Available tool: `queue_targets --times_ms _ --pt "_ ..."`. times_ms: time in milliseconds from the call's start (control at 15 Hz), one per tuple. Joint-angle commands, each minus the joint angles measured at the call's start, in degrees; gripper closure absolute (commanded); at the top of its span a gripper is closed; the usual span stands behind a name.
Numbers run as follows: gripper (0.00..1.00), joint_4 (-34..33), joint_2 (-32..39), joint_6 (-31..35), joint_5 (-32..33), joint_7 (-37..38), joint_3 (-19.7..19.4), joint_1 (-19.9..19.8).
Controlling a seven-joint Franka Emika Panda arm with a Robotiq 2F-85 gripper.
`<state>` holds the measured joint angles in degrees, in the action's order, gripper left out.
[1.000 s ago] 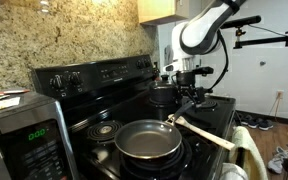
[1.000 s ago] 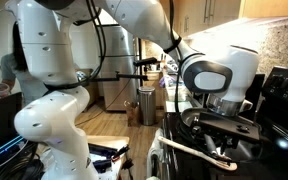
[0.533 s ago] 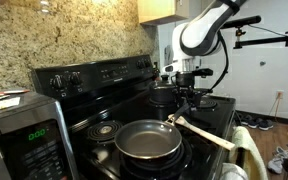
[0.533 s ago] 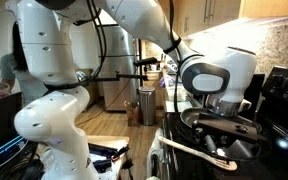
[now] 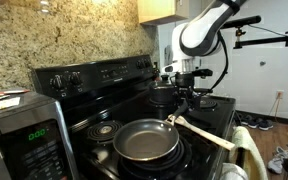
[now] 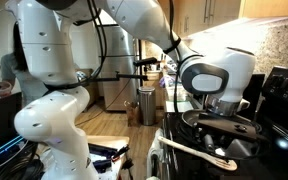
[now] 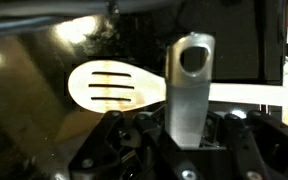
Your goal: Move the pan to the top left plate of the stove then move the cooking stick on the right counter
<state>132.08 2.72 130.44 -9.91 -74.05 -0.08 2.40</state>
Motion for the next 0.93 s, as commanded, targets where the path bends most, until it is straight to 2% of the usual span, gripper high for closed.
queue_targets --times_ms 0,333,400,533,867 --pt "1.00 -0.32 -0.06 0.22 -3.20 -2.24 0.94 -0.93" --pt "0.99 -0.95 0.34 -0.84 -4.45 -2.16 0.91 -1.01" --pt "0.70 -1.00 0.41 -0.92 -4.34 -2.03 0.90 -1.01" --pt "0.63 -0.91 0.56 -0.89 -4.16 -2.08 0.94 -0.97" --pt "0.31 -0.91 0.67 -0.32 -3.56 -1.59 1.27 -0.66"
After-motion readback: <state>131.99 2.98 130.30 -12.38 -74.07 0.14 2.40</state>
